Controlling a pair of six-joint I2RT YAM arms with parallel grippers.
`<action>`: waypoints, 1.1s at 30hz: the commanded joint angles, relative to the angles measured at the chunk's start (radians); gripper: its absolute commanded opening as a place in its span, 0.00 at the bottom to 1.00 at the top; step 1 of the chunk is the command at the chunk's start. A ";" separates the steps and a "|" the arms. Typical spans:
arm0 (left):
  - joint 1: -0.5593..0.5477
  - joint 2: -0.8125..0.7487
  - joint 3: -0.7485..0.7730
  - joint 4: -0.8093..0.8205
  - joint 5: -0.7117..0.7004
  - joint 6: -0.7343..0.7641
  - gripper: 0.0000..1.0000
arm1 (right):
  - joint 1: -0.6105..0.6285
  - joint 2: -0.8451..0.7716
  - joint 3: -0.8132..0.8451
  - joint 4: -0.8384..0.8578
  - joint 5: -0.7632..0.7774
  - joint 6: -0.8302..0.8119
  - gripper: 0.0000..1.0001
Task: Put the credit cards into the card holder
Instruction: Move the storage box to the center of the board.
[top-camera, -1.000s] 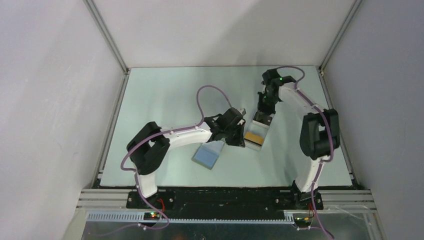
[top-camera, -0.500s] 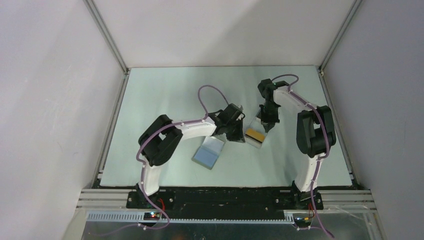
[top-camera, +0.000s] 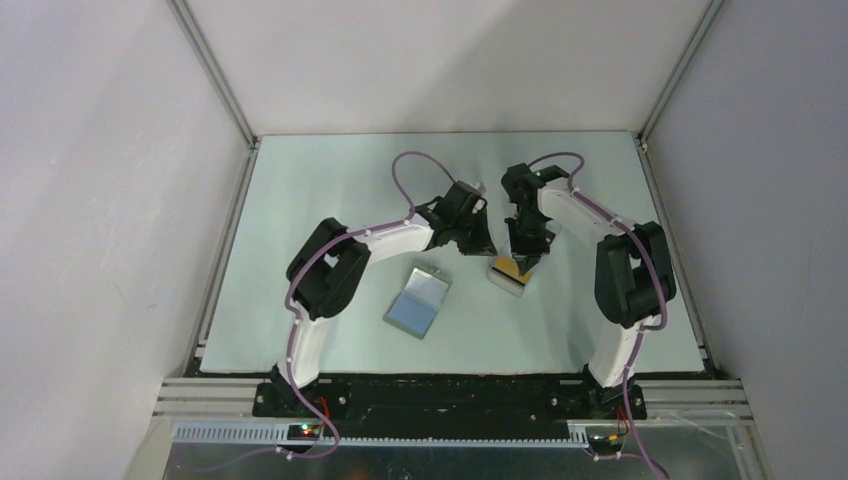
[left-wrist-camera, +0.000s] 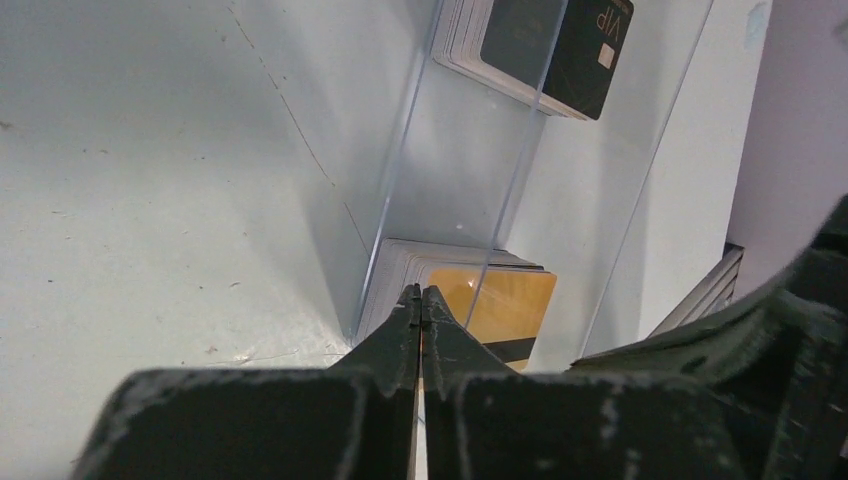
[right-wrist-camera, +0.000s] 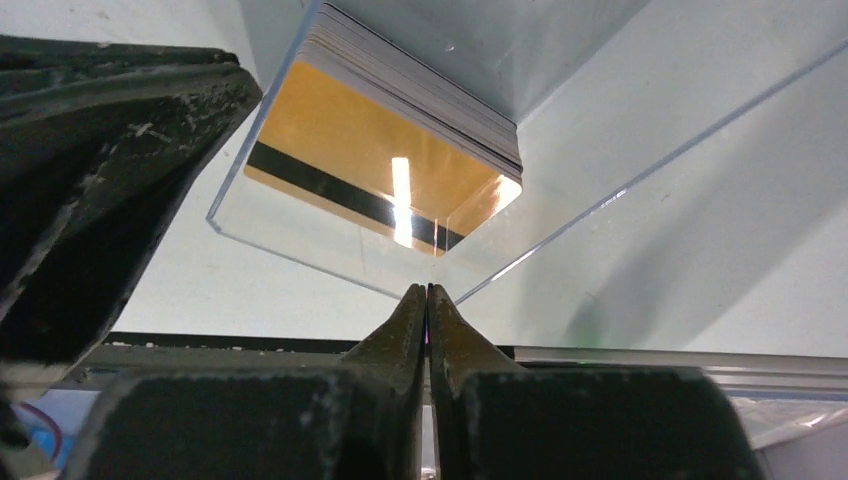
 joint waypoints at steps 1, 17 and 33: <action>-0.001 -0.043 -0.025 0.017 0.004 0.039 0.00 | 0.002 -0.098 0.004 0.001 0.000 -0.001 0.13; 0.110 -0.593 -0.277 0.012 -0.231 0.101 0.39 | 0.111 -0.078 -0.078 0.135 -0.002 -0.068 0.56; 0.152 -0.734 -0.377 0.010 -0.191 0.110 0.45 | 0.139 0.009 -0.081 0.171 0.054 0.003 0.06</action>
